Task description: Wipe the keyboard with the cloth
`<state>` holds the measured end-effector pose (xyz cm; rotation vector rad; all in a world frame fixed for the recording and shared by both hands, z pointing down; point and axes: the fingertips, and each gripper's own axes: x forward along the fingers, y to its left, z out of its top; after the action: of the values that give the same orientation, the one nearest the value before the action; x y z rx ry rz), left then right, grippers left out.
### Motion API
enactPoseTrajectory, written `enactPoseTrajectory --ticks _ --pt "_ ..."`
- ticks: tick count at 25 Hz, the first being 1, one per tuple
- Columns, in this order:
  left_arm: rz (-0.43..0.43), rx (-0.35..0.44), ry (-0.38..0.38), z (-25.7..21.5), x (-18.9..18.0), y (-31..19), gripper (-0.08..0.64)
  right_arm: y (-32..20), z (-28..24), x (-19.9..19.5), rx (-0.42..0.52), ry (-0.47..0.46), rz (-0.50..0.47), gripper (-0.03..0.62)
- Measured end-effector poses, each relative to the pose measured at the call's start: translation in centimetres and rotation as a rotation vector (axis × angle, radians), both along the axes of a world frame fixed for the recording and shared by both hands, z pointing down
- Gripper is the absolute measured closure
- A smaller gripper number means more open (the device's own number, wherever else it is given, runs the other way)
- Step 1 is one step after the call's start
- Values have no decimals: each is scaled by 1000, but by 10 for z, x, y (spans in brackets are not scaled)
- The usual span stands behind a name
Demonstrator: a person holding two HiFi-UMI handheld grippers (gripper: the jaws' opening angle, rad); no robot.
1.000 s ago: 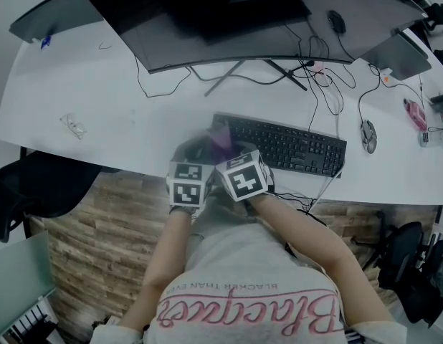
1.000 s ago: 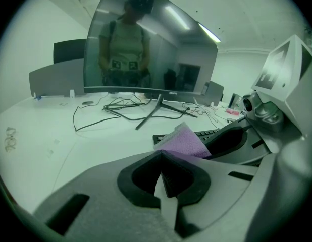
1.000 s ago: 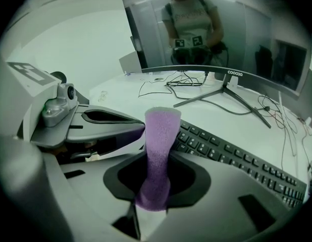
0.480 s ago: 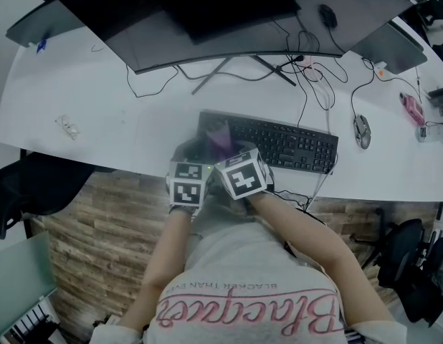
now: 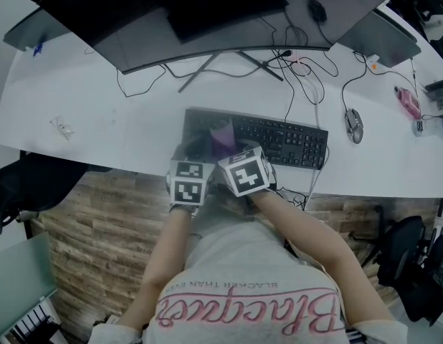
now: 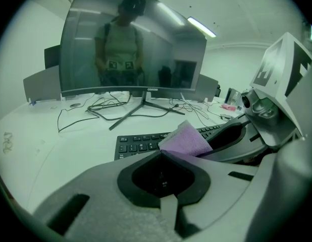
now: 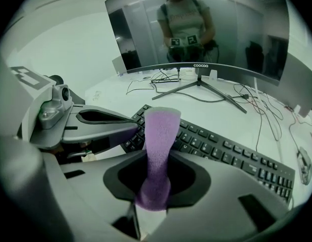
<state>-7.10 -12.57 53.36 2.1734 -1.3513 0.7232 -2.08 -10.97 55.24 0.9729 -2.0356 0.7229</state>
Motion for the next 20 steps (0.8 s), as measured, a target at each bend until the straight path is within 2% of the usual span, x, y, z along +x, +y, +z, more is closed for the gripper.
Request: enactPoseTrajectory --ticks 20 --pt "53 -3 -18 3 80 3 555 10 1 81 -19 -18 72 500"
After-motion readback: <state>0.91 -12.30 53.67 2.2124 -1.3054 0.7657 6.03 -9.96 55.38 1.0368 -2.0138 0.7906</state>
